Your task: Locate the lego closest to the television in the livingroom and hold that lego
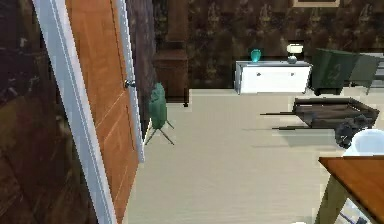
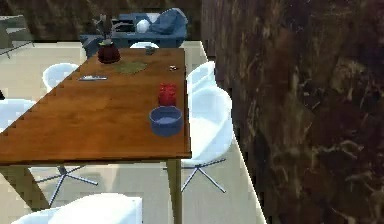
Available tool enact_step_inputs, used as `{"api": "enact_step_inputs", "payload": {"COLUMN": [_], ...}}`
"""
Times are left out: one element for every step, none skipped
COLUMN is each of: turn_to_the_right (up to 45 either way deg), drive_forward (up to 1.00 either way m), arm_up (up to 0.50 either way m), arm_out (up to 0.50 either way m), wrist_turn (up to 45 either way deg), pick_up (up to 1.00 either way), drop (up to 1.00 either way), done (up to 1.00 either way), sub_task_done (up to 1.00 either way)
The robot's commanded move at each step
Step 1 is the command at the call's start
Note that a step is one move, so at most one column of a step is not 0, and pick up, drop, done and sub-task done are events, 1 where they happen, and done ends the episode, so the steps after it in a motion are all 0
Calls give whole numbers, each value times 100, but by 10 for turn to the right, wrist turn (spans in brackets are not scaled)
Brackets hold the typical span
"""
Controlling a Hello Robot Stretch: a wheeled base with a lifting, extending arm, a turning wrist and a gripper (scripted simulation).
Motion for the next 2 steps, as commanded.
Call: {"api": "enact_step_inputs", "payload": {"turn_to_the_right": [0, 360], "drive_forward": [50, 0], "arm_up": [0, 0], "arm_out": [0, 0], "wrist_turn": [0, 0], "pick_up": [0, 0], "drop": [0, 0], "done": [0, 0], "sub_task_done": [0, 0]}}
